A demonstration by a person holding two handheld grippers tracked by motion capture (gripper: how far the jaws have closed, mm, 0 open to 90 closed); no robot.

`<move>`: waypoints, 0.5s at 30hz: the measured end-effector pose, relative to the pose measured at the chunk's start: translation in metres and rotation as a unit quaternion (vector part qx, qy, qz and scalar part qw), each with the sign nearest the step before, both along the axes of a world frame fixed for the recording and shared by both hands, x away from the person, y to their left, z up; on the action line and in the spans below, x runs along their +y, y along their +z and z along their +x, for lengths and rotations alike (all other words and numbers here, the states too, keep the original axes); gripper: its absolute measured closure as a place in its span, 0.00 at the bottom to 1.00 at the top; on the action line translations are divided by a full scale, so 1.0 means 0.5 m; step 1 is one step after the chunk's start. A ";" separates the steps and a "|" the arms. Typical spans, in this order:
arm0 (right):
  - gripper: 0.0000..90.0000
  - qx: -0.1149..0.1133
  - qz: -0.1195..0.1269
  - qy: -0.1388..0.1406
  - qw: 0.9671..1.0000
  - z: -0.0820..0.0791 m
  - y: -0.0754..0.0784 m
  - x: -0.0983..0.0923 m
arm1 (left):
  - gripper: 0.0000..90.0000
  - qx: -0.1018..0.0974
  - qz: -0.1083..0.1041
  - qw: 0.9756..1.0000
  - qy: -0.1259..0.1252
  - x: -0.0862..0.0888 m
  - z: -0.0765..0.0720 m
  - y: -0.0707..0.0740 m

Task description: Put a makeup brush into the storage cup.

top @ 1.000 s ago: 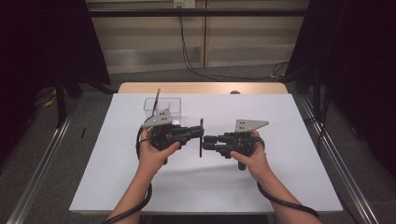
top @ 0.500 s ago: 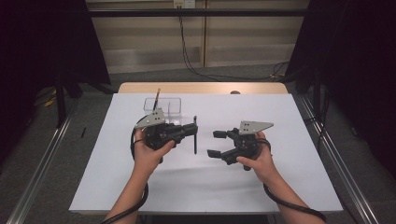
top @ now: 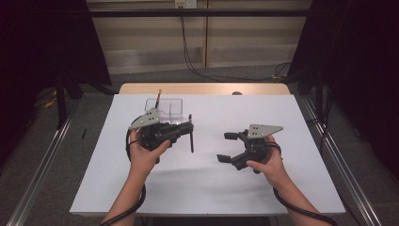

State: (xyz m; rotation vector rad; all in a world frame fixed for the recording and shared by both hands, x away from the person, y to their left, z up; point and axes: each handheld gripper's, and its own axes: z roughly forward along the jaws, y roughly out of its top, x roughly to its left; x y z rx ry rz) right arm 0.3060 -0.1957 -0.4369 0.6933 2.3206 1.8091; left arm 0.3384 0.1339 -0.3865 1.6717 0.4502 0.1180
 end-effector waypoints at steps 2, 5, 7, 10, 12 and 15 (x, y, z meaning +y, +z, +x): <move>0.08 -0.001 0.000 -0.004 1.000 -0.001 -0.001 -0.007 | 0.93 -0.002 -0.001 1.000 0.004 0.005 -0.001 0.001; 0.07 -0.002 -0.003 -0.009 1.000 -0.005 -0.001 -0.016 | 0.93 -0.003 -0.004 1.000 0.007 0.011 -0.001 0.001; 0.07 -0.004 -0.003 -0.013 1.000 -0.007 -0.001 -0.022 | 0.93 -0.004 -0.004 1.000 0.011 0.015 -0.002 0.001; 0.06 -0.006 -0.002 -0.019 1.000 -0.011 -0.002 -0.032 | 0.93 -0.006 -0.006 1.000 0.012 0.020 -0.002 0.000; 0.05 -0.007 -0.003 -0.022 1.000 -0.012 -0.003 -0.038 | 0.93 -0.006 -0.006 1.000 0.016 0.023 -0.002 -0.002; 0.05 -0.008 -0.001 -0.024 1.000 -0.016 -0.005 -0.048 | 0.93 -0.004 -0.005 1.000 0.017 0.028 -0.003 -0.003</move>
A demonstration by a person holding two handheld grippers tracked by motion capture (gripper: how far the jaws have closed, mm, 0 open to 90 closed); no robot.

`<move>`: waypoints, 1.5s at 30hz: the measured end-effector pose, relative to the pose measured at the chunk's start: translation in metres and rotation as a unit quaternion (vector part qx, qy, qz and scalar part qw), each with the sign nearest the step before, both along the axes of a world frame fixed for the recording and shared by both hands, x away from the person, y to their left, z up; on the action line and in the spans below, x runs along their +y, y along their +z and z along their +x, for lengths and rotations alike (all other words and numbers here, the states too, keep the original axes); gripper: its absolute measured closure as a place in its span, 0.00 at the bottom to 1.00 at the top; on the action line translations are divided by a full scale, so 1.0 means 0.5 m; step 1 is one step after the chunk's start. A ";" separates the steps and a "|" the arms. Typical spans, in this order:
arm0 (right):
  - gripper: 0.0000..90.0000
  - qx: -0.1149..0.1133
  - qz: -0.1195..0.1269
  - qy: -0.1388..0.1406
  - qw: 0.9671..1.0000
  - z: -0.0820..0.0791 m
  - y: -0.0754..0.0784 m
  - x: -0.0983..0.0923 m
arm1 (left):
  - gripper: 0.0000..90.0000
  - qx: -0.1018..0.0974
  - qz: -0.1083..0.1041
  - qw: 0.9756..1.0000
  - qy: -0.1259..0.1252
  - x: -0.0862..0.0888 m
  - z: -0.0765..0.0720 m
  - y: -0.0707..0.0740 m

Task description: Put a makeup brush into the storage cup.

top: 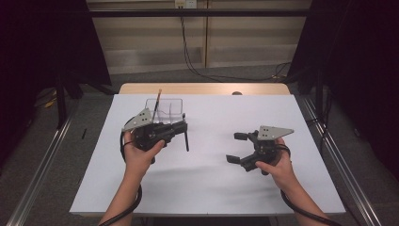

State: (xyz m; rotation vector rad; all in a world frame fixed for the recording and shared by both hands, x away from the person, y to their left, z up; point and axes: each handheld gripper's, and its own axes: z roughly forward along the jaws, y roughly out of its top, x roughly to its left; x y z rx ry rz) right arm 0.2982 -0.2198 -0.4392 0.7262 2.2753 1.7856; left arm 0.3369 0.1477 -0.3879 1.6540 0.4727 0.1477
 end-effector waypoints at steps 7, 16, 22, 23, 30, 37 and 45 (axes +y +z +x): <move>0.05 0.003 -0.008 -0.007 1.000 -0.009 -0.005 -0.020 | 0.93 -0.002 0.000 1.000 0.005 0.007 0.002 -0.005; 0.04 -0.001 -0.006 -0.021 1.000 -0.014 -0.010 -0.050 | 0.93 -0.003 -0.002 1.000 0.012 0.015 0.007 -0.010; 0.03 0.002 -0.010 -0.028 1.000 -0.018 -0.018 -0.065 | 0.93 -0.005 -0.002 1.000 0.020 0.021 0.010 -0.009; 0.03 0.002 -0.009 -0.029 1.000 -0.019 -0.019 -0.068 | 0.93 -0.004 -0.003 1.000 0.020 0.022 0.010 -0.009; 0.02 0.003 -0.011 -0.031 0.999 -0.028 -0.029 -0.089 | 0.93 -0.006 0.001 1.000 0.026 0.029 0.015 -0.010; 0.02 0.004 -0.020 -0.041 0.999 -0.034 -0.031 -0.110 | 0.93 -0.010 0.003 0.999 0.034 0.035 0.018 -0.008; 0.02 0.006 -0.028 -0.051 0.998 -0.046 -0.038 -0.133 | 0.93 -0.007 0.005 0.999 0.038 0.039 0.023 -0.013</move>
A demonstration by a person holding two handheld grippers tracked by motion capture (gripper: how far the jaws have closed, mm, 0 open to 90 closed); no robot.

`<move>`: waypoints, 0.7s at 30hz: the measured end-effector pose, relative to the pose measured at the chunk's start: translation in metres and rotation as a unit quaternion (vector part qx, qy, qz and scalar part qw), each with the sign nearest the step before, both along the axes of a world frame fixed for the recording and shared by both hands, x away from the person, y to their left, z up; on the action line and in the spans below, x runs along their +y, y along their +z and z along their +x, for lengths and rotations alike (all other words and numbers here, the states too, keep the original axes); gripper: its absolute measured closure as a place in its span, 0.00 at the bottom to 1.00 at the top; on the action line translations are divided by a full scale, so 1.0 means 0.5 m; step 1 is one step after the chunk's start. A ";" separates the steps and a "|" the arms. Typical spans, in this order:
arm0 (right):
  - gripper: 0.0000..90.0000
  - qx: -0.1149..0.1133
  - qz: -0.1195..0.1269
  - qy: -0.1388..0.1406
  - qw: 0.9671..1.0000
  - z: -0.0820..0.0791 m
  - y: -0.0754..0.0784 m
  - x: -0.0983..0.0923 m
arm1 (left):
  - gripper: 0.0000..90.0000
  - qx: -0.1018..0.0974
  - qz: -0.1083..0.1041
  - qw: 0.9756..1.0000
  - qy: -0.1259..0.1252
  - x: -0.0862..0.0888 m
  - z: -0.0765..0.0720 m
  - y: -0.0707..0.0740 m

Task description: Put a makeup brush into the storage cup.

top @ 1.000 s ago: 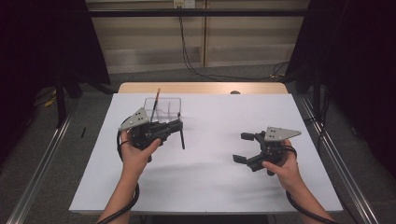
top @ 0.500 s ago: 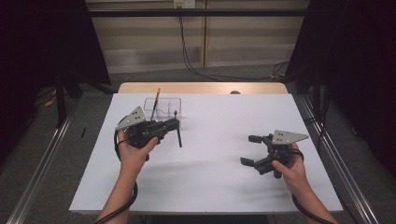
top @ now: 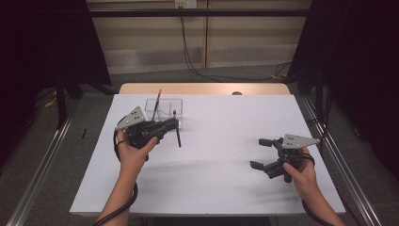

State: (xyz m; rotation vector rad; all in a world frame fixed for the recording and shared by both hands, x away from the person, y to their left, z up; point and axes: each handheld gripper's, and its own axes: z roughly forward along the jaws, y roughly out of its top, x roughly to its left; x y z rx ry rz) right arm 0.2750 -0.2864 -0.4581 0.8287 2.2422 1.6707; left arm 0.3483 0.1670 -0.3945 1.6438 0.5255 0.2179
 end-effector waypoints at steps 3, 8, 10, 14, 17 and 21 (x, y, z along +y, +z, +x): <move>0.02 0.000 0.000 -0.003 1.000 -0.004 -0.001 -0.008 | 0.93 -0.001 0.000 1.000 0.007 0.003 0.001 0.000; 0.02 0.001 -0.002 -0.011 1.000 -0.011 -0.003 -0.022 | 0.93 -0.001 -0.001 1.000 0.012 0.009 0.003 -0.001; 0.02 0.001 -0.004 -0.014 1.000 -0.015 -0.005 -0.027 | 0.93 0.000 -0.002 1.000 0.017 0.013 0.004 -0.001; 0.02 0.000 -0.006 -0.017 1.000 -0.020 -0.005 -0.035 | 0.93 -0.006 -0.002 1.000 0.018 0.021 0.007 -0.001; 0.02 0.000 -0.007 -0.020 1.000 -0.024 -0.006 -0.040 | 0.93 -0.004 -0.001 1.000 0.023 0.026 0.008 0.000; 0.02 0.000 -0.012 -0.022 1.000 -0.031 -0.008 -0.046 | 0.93 -0.006 0.004 1.000 0.029 0.032 0.009 0.000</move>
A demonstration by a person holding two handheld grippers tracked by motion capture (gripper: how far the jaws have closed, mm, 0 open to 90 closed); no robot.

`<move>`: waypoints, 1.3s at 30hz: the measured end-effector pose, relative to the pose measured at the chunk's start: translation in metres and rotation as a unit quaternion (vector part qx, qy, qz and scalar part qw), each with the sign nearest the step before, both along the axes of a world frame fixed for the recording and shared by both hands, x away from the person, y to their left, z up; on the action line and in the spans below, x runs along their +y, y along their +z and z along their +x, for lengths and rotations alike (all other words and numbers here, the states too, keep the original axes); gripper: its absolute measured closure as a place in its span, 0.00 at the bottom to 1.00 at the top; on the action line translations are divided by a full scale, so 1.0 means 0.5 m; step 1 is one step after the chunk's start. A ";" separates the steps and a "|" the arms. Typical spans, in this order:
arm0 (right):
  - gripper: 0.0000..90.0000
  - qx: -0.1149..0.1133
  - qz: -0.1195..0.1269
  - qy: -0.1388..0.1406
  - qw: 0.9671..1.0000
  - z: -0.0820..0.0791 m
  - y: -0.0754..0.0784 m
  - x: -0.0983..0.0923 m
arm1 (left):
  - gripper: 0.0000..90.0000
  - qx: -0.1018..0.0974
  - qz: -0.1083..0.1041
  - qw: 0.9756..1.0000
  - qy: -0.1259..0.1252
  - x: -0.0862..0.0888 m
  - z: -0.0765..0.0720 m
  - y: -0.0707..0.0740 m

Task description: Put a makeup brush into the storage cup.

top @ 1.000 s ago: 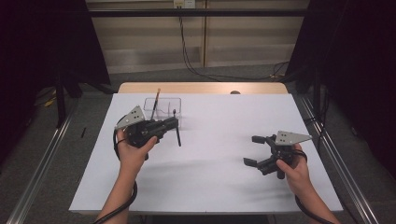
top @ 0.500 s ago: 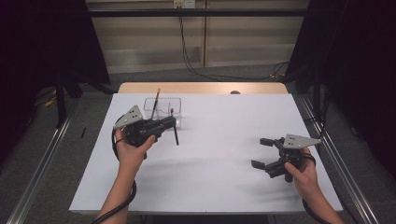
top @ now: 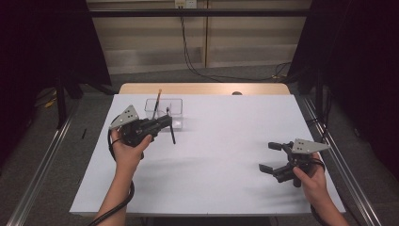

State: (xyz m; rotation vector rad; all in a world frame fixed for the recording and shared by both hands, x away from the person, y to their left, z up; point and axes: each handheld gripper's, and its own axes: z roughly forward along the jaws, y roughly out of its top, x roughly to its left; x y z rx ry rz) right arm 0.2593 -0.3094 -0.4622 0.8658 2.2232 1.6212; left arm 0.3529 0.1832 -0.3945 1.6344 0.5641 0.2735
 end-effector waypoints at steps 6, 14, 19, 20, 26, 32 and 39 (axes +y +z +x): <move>0.02 -0.002 -0.002 -0.006 1.000 -0.010 -0.002 -0.013 | 0.93 -0.002 0.000 1.000 0.013 0.011 0.004 0.001; 0.02 -0.005 -0.002 -0.008 1.000 -0.016 -0.006 -0.018 | 0.93 -0.002 0.006 1.000 0.029 0.025 0.015 0.007; 0.02 -0.007 -0.003 -0.009 1.000 -0.019 -0.007 -0.020 | 0.93 -0.004 0.012 0.999 0.038 0.034 0.023 0.014; 0.02 -0.006 -0.003 -0.010 1.000 -0.020 -0.008 -0.020 | 0.93 -0.004 0.011 0.999 0.038 0.036 0.025 0.015; 0.02 -0.008 -0.001 -0.009 1.000 -0.022 -0.009 -0.021 | 0.93 -0.003 0.020 0.998 0.052 0.041 0.036 0.019; 0.02 -0.010 0.000 -0.010 1.000 -0.024 -0.009 -0.024 | 0.93 -0.004 0.021 0.998 0.062 0.050 0.049 0.030; 0.02 -0.008 -0.003 -0.009 1.000 -0.026 -0.011 -0.025 | 0.93 -0.004 0.021 0.997 0.073 0.057 0.061 0.039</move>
